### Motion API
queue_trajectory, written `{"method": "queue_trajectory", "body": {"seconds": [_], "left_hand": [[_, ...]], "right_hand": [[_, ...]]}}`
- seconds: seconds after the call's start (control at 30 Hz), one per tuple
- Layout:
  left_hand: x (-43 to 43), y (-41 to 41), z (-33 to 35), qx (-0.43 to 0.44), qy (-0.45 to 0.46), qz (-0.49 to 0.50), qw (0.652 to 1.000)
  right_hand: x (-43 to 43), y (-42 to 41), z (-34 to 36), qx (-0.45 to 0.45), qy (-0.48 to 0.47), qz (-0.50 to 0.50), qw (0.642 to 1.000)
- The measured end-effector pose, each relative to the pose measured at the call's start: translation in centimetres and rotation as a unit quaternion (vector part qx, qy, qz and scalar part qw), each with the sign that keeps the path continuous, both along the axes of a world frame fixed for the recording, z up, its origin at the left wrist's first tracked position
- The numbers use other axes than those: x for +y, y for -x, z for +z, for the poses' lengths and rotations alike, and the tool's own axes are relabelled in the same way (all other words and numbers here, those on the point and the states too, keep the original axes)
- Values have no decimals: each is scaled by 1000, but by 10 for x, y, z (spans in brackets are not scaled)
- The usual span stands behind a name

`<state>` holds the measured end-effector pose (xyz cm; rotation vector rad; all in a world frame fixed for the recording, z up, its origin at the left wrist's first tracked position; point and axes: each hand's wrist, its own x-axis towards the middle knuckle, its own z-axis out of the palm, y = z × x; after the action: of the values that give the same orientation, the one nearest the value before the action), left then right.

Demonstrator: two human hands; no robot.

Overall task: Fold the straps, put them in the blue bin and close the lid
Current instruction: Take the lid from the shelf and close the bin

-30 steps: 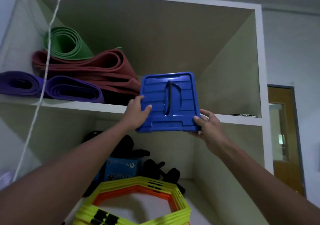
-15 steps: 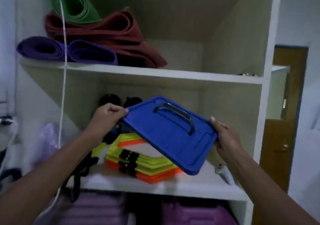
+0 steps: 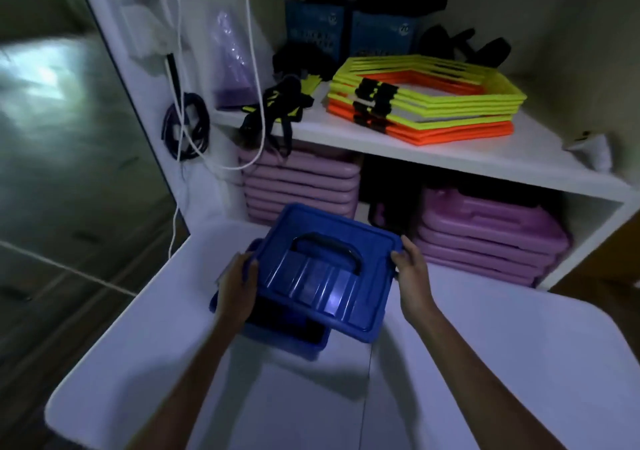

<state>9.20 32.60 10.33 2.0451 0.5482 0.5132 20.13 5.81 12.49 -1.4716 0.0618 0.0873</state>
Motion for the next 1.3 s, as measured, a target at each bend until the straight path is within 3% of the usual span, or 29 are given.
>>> {"method": "queue_trajectory", "body": {"seconds": [0.17, 0.33, 0.47, 0.6, 0.73, 0.87, 0.97, 1.13, 1.2, 1.3], "left_hand": [[23, 45, -30, 46, -52, 49, 996], [44, 55, -65, 114, -86, 76, 987], [47, 44, -63, 79, -75, 56, 992], [58, 22, -59, 86, -60, 45, 993], [66, 8, -61, 155, -19, 38, 987], [75, -2, -64, 170, -20, -1, 985], [79, -2, -66, 174, 95, 7, 980], [74, 11, -71, 124, 291, 36, 948], [61, 16, -77, 87, 286, 71, 951], [44, 21, -84, -1, 144, 180, 973]], "right_hand": [[21, 40, -57, 4, 111, 139, 984], [47, 50, -75, -18, 197, 151, 969], [57, 39, -86, -26, 290, 142, 946], [67, 27, -92, -22, 269, 127, 955], [78, 21, -83, 27, 233, 119, 965], [78, 27, -81, 71, 197, 105, 972], [74, 48, -89, 114, 141, 76, 980], [67, 79, -102, 91, 107, 58, 988], [63, 76, -100, 85, 121, 47, 988], [61, 71, -96, 63, 156, 51, 984]]}}
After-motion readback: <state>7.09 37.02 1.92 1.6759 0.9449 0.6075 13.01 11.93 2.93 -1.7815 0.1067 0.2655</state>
